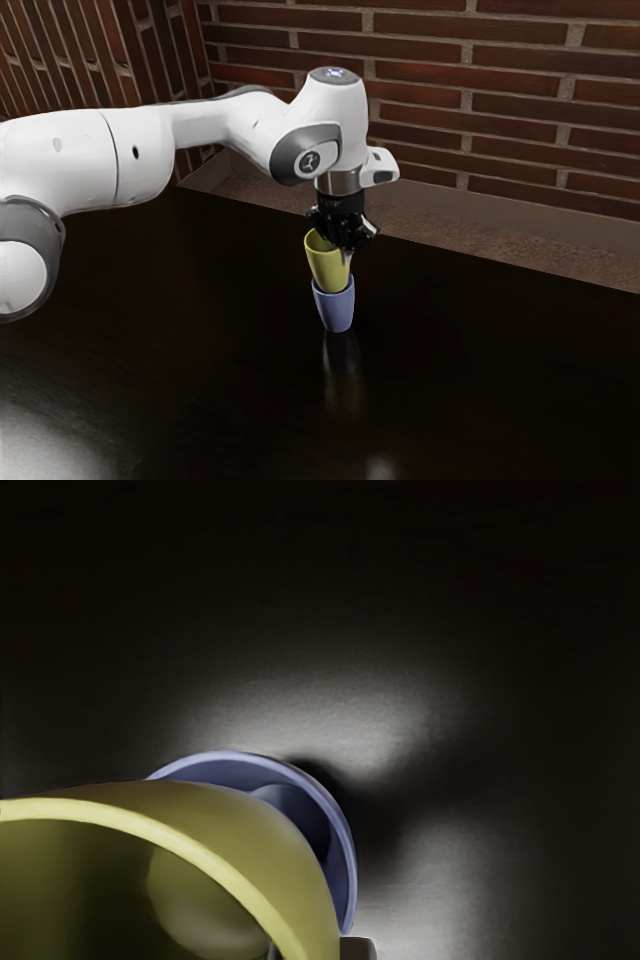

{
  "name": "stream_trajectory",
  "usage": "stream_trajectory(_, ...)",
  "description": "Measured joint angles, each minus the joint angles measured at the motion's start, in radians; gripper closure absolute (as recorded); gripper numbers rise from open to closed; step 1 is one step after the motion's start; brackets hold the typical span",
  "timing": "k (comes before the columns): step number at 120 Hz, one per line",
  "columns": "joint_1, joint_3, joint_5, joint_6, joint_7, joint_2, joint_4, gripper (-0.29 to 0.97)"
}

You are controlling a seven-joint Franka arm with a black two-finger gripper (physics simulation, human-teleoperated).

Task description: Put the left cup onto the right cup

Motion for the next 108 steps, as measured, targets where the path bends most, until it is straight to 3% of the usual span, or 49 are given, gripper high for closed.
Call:
stream_trajectory(36, 0.000, 0.002, 0.000, 0.011, 0.003, 0.009, 0.000, 0.76)
stream_trajectory(70, 0.000, 0.002, -0.010, 0.014, 0.009, 0.011, -0.001, 0.25)
stream_trajectory(108, 0.000, 0.002, -0.012, 0.014, 0.013, 0.004, -0.001, 0.06)
